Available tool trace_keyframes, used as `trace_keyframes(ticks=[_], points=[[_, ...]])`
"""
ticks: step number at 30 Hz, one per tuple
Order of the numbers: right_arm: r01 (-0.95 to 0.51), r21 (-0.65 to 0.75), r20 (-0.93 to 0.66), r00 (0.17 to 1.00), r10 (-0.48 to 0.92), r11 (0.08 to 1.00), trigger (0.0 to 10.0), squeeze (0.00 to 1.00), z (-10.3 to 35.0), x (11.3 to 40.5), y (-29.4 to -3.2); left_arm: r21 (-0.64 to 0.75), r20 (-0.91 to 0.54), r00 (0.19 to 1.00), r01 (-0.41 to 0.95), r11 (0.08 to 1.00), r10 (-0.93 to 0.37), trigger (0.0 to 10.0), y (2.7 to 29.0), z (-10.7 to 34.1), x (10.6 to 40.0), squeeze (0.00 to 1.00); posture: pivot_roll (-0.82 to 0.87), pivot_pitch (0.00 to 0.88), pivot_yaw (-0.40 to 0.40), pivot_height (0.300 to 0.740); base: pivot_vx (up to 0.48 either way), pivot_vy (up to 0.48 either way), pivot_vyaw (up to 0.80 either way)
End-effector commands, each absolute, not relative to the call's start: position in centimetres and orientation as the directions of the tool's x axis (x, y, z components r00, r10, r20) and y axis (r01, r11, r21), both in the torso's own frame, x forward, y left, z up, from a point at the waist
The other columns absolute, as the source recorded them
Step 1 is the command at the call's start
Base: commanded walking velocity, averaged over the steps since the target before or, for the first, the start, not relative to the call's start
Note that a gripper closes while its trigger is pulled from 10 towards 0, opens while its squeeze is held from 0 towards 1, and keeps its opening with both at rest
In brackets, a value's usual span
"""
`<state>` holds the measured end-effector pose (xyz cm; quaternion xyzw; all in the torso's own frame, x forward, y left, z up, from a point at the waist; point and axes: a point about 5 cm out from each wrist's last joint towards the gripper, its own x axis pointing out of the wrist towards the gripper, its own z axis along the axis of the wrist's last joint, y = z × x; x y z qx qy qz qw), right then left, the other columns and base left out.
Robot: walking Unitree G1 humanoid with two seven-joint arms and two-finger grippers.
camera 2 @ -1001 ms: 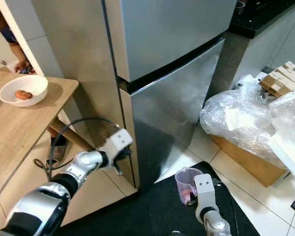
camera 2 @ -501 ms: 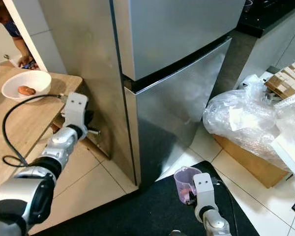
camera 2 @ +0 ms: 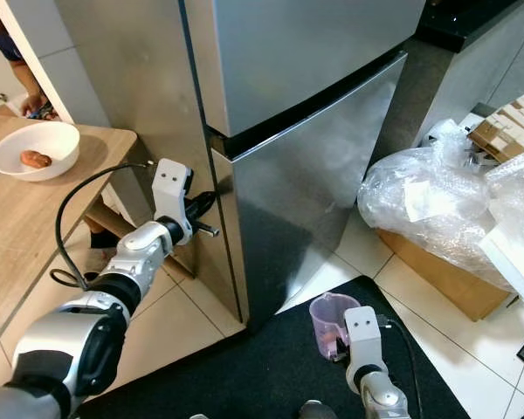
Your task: Restocking fridge
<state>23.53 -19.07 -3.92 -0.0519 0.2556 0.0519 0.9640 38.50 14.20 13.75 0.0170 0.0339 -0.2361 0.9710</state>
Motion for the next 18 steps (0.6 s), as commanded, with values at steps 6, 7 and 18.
trace_keyframes(ticks=[6,7,18], points=[[-0.124,-0.071,-0.495,0.866,0.073,0.990,10.0,0.00,-4.15,23.07,-18.92,0.019,-0.057,0.885,0.464,0.885,-0.463,10.0,14.32,14.27,38.68,0.00,-0.13,0.193,0.021,0.740,0.000,0.000,0.00],[-0.122,-0.072,-0.495,0.866,0.071,0.990,10.0,0.00,-4.15,23.06,-19.00,0.022,-0.057,0.882,0.469,0.883,-0.467,10.0,14.28,14.35,38.71,0.00,-0.13,0.194,0.021,0.740,0.000,0.000,0.00],[-0.112,-0.074,-0.492,0.868,0.062,0.991,10.0,0.00,-4.22,22.81,-19.23,0.028,-0.057,0.879,0.475,0.879,-0.473,10.0,14.13,14.94,39.01,0.00,-0.14,0.219,0.035,0.740,0.000,0.000,0.00]])
